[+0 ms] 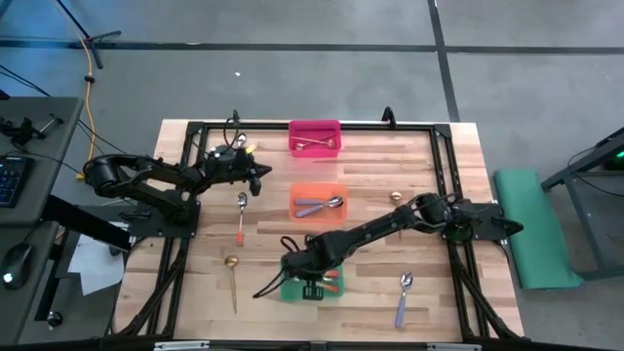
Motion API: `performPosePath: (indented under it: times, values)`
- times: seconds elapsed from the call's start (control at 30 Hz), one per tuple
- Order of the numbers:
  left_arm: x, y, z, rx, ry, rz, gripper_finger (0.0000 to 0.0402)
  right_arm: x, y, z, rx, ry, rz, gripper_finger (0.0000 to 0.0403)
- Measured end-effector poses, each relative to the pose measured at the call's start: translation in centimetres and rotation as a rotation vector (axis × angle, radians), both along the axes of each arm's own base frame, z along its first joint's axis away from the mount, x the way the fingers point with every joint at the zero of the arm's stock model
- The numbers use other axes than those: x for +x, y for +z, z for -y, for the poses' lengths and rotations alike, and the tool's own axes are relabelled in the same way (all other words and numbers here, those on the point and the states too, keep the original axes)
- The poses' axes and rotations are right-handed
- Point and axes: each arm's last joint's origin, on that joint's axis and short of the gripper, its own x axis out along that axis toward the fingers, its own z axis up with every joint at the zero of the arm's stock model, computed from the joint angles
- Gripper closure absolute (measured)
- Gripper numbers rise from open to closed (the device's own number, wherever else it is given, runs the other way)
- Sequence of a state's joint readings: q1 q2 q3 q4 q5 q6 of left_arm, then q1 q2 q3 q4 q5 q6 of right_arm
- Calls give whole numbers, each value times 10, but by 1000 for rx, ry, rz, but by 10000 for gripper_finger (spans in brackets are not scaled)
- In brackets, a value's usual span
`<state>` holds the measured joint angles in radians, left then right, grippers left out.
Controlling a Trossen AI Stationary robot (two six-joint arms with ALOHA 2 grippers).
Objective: Sort silverware by color (type)
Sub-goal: Put the top orange spoon into the green bin
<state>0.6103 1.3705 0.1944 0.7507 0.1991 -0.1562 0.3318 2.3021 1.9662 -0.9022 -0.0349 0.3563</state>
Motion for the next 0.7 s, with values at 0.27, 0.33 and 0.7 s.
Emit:
performPosePath:
  times: [0.27,0.33,0.7]
  values:
    - [10,13,-21,-8,30,-83,401,5,40,1,-6,70,73,402]
    - [10,14,-22,-4,30,-85,401,5,41,1,-4,65,73,402]
    - [8,8,-19,-32,18,-149,401,-4,1,4,13,-94,-48,402]
